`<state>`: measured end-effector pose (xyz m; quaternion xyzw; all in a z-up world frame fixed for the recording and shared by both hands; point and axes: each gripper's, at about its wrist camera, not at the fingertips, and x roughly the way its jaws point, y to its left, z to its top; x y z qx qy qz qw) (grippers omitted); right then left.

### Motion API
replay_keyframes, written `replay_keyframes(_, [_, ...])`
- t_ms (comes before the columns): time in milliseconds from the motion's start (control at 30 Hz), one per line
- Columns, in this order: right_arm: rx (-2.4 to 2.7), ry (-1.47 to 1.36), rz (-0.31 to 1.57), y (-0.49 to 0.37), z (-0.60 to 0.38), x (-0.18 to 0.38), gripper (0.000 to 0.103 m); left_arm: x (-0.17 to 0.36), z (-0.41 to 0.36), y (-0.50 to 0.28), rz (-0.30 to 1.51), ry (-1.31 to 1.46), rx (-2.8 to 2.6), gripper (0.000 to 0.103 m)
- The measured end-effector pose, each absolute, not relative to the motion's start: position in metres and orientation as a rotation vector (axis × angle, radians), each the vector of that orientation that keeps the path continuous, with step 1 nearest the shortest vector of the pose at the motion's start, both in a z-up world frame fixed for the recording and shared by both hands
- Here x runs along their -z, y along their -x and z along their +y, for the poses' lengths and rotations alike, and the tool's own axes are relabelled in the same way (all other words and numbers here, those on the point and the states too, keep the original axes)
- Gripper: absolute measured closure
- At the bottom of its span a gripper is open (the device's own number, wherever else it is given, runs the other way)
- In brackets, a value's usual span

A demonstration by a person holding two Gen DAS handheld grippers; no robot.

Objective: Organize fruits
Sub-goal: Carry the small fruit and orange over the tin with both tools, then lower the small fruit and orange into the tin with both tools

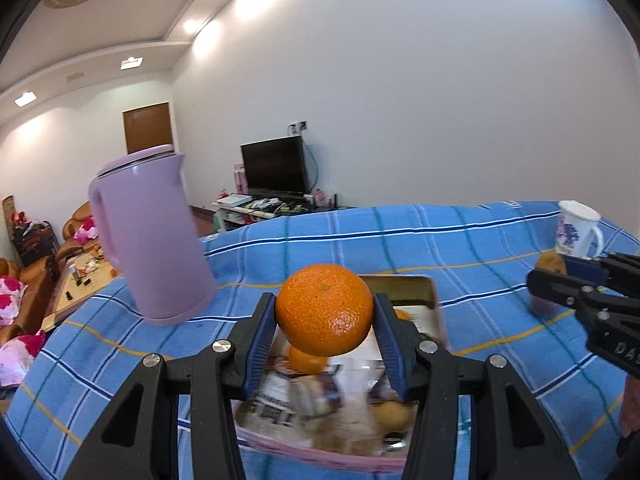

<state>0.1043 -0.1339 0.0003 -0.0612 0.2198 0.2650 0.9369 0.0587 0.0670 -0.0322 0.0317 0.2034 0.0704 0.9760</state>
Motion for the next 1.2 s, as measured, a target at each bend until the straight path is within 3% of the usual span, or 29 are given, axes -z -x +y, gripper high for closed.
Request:
replay_keyframes(367, [-0.613, 0.13, 0.468, -0.111, -0.093, 0.006, 0.073, 0.046, 0.103, -0.067, 0.464, -0.052, -0.177, 0.053])
replay_keyframes(1200, [-0.668, 0.123, 0.544, -0.14, -0.056, 0.036, 0.073, 0.066, 0.098, -0.094, 0.543, -0.08, -0.138, 0.053])
